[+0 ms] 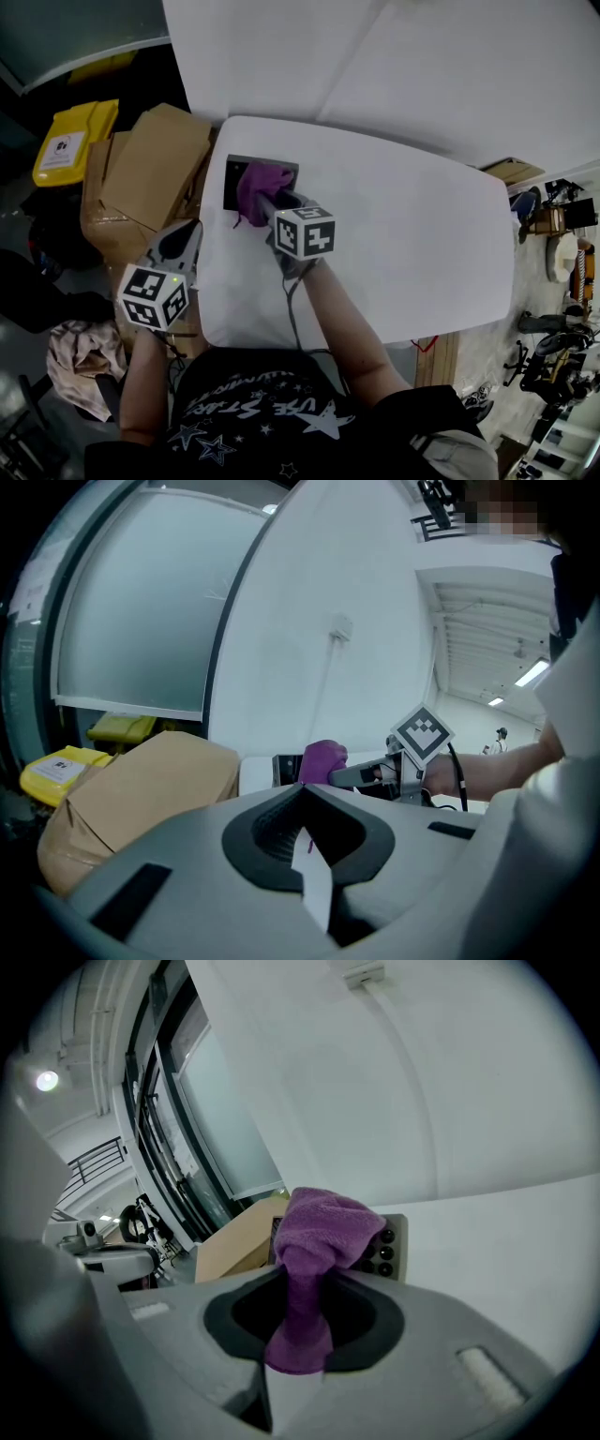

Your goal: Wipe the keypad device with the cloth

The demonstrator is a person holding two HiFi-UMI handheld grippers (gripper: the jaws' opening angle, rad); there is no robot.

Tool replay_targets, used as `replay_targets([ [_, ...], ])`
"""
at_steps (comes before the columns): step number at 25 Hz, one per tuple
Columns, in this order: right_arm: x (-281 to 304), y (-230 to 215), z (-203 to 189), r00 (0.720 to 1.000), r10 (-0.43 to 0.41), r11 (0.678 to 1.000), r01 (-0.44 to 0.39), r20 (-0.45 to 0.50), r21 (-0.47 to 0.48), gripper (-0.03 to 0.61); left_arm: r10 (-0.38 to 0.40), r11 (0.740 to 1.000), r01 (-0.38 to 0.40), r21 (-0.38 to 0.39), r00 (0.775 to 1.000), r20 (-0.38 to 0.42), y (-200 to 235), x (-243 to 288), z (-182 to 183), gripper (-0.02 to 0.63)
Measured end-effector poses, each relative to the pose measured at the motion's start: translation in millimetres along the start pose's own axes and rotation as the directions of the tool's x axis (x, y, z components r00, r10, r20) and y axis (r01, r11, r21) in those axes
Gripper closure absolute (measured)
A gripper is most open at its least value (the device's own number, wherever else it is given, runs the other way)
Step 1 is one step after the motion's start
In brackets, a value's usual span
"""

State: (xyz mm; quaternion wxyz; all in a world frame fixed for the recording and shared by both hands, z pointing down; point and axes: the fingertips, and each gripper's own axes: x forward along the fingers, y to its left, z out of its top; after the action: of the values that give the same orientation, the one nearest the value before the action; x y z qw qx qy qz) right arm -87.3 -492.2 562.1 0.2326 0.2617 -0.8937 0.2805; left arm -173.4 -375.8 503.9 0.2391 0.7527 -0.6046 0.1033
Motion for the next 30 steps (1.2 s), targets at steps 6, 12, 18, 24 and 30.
replay_targets([
  [6, -13, -15, -4, 0.999, -0.04, 0.999, 0.04, 0.01, 0.021, 0.48, -0.023, 1.0, 0.023, 0.006, 1.0, -0.006, -7, 2, -1, 0.607],
  [12, -26, -30, -10, 0.996, -0.083, 0.996, 0.082, 0.012, 0.043, 0.48, -0.042, 0.999, 0.042, 0.011, 0.999, -0.009, -13, 2, -1, 0.607],
  [18, -39, -44, -19, 0.992, -0.125, 0.99, 0.124, 0.004, 0.065, 0.48, -0.061, 0.998, 0.062, 0.015, 0.998, -0.012, -20, 2, -1, 0.607],
  [24, -52, -53, -29, 0.987, -0.162, 0.984, 0.161, 0.007, 0.081, 0.48, -0.078, 0.997, 0.078, 0.017, 0.997, -0.006, -27, -2, -4, 0.607],
  [30, -69, -49, -34, 0.981, -0.192, 0.978, 0.19, 0.018, 0.08, 0.48, -0.089, 0.996, 0.089, 0.012, 0.996, 0.009, -32, -15, -6, 0.607],
])
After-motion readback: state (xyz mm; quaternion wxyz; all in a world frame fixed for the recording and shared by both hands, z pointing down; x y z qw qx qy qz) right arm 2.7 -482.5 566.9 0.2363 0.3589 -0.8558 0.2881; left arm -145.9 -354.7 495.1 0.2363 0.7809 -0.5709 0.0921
